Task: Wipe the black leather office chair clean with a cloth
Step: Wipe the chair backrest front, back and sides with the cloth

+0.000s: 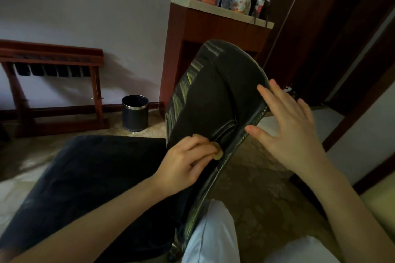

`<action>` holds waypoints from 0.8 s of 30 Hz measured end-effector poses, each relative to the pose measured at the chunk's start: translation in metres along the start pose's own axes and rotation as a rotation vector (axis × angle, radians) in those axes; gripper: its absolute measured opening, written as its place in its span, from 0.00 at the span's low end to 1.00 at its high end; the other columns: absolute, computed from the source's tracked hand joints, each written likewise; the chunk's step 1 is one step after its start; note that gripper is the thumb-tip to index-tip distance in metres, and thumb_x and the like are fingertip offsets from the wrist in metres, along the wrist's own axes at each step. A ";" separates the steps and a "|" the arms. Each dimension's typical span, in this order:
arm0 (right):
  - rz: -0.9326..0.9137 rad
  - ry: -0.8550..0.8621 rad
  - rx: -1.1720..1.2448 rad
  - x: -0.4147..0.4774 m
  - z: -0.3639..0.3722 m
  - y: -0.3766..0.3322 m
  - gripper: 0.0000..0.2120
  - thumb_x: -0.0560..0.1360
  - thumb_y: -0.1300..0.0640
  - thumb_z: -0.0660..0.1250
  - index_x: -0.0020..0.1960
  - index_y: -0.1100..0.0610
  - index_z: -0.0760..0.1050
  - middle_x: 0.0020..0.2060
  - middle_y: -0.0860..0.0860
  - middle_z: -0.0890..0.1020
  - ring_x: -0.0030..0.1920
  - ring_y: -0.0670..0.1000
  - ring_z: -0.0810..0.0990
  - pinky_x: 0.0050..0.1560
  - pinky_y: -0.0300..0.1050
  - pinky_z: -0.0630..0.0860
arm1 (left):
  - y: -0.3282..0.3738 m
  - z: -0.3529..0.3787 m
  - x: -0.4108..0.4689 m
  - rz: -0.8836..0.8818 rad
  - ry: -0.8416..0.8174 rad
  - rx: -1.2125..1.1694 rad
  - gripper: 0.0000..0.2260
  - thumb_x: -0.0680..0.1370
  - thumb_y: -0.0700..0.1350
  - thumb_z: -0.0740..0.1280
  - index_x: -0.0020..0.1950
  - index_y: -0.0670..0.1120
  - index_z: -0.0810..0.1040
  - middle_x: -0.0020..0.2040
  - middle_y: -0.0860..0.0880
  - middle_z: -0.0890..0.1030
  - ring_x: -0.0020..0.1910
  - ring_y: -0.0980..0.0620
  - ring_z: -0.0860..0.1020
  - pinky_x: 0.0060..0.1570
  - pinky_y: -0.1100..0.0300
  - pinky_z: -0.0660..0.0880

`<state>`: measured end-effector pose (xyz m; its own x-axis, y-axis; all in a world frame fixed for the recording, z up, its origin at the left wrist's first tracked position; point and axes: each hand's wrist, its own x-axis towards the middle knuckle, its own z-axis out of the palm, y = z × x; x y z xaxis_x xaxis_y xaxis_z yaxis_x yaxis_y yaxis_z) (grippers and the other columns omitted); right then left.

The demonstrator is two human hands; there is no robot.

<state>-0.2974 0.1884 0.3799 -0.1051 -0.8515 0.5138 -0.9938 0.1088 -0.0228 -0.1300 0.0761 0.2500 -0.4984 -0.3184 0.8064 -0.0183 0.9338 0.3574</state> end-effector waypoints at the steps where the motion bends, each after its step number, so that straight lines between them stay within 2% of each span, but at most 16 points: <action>1: -0.017 -0.014 -0.014 0.000 -0.001 0.001 0.38 0.73 0.38 0.64 0.73 0.41 0.45 0.71 0.39 0.44 0.73 0.43 0.48 0.69 0.43 0.38 | 0.000 -0.001 -0.001 -0.039 0.026 -0.036 0.10 0.78 0.45 0.62 0.58 0.49 0.77 0.54 0.54 0.74 0.51 0.57 0.76 0.52 0.63 0.73; 5: -0.038 -0.051 -0.063 0.002 -0.005 0.004 0.44 0.69 0.38 0.68 0.74 0.43 0.44 0.70 0.40 0.43 0.70 0.40 0.43 0.70 0.44 0.38 | 0.018 -0.013 0.029 -0.106 0.182 -0.137 0.12 0.78 0.42 0.63 0.61 0.46 0.75 0.55 0.51 0.75 0.54 0.59 0.74 0.55 0.65 0.70; 7: -0.043 -0.057 -0.077 0.003 -0.006 0.004 0.45 0.68 0.38 0.68 0.74 0.43 0.43 0.70 0.39 0.43 0.70 0.40 0.43 0.69 0.43 0.38 | 0.034 -0.017 0.052 -0.088 0.248 -0.165 0.12 0.77 0.40 0.63 0.59 0.44 0.74 0.54 0.52 0.75 0.54 0.61 0.73 0.54 0.67 0.69; 9: -0.046 -0.071 -0.061 0.005 -0.007 0.006 0.46 0.68 0.38 0.68 0.74 0.44 0.42 0.70 0.38 0.43 0.70 0.39 0.43 0.69 0.42 0.39 | 0.048 -0.017 0.076 -0.055 0.285 -0.197 0.09 0.76 0.39 0.64 0.56 0.41 0.75 0.52 0.52 0.74 0.52 0.59 0.74 0.52 0.65 0.71; 12: -0.057 -0.072 -0.028 0.008 -0.009 0.011 0.46 0.67 0.40 0.69 0.73 0.44 0.42 0.70 0.38 0.46 0.71 0.40 0.47 0.70 0.42 0.42 | 0.059 -0.008 0.102 -0.013 0.268 -0.160 0.09 0.76 0.38 0.65 0.56 0.41 0.77 0.52 0.49 0.76 0.51 0.54 0.75 0.52 0.56 0.74; 15: -0.062 -0.059 0.012 0.008 -0.008 0.016 0.46 0.67 0.44 0.72 0.72 0.43 0.43 0.70 0.38 0.49 0.70 0.40 0.50 0.70 0.44 0.45 | 0.058 0.002 0.107 -0.023 0.231 -0.095 0.08 0.76 0.40 0.66 0.55 0.44 0.80 0.51 0.48 0.78 0.49 0.51 0.77 0.48 0.51 0.75; 19: -0.069 -0.035 0.102 0.009 -0.004 0.019 0.44 0.67 0.47 0.73 0.71 0.42 0.46 0.70 0.37 0.49 0.70 0.38 0.52 0.70 0.45 0.48 | 0.053 0.008 0.084 -0.033 0.250 -0.089 0.08 0.76 0.41 0.66 0.53 0.42 0.80 0.50 0.48 0.79 0.47 0.51 0.78 0.45 0.52 0.75; 24: -0.046 -0.020 0.153 0.010 -0.001 0.016 0.45 0.66 0.50 0.74 0.71 0.41 0.47 0.70 0.36 0.50 0.69 0.37 0.51 0.70 0.42 0.46 | 0.035 0.018 0.036 -0.071 0.258 -0.066 0.07 0.76 0.41 0.66 0.51 0.42 0.81 0.49 0.47 0.79 0.47 0.50 0.78 0.45 0.53 0.75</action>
<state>-0.3140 0.1825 0.3855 -0.0584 -0.8642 0.4998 -0.9914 -0.0084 -0.1304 -0.1641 0.0998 0.2832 -0.2602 -0.4218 0.8686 0.0151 0.8977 0.4404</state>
